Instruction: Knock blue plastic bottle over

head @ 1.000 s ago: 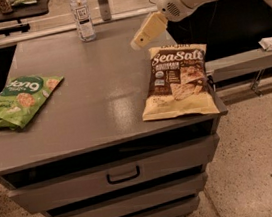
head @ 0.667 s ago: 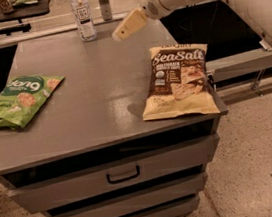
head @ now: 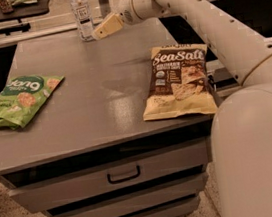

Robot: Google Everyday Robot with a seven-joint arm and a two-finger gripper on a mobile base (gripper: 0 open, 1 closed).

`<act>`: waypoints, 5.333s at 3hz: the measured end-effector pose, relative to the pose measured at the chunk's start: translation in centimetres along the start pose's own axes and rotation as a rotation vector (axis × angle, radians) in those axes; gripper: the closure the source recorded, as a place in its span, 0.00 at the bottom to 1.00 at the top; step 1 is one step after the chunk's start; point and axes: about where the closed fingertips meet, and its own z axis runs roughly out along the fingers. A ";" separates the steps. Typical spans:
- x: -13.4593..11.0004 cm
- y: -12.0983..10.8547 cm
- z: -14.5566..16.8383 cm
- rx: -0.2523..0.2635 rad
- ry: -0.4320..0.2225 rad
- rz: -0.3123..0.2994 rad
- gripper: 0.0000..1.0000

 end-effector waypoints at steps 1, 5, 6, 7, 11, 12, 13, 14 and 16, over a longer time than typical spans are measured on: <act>-0.3 -0.6 4.0 -0.017 -0.046 0.009 0.00; -0.3 -0.9 11.3 0.124 0.046 0.079 0.00; -1.1 -1.2 12.3 0.145 0.028 0.092 0.00; -1.5 -1.5 13.5 0.157 0.016 0.114 0.00; -1.1 -2.9 16.8 0.195 0.028 0.148 0.61; -1.4 -4.0 15.5 0.214 0.021 0.152 0.85; -2.9 -4.9 11.6 0.200 0.007 0.130 1.00; -5.1 -4.3 5.2 0.138 0.008 0.047 1.00; -5.4 0.7 -3.4 -0.104 0.097 -0.162 1.00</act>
Offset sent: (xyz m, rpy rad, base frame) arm 0.0796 0.0655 -0.0232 -0.0291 -0.0248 -0.0611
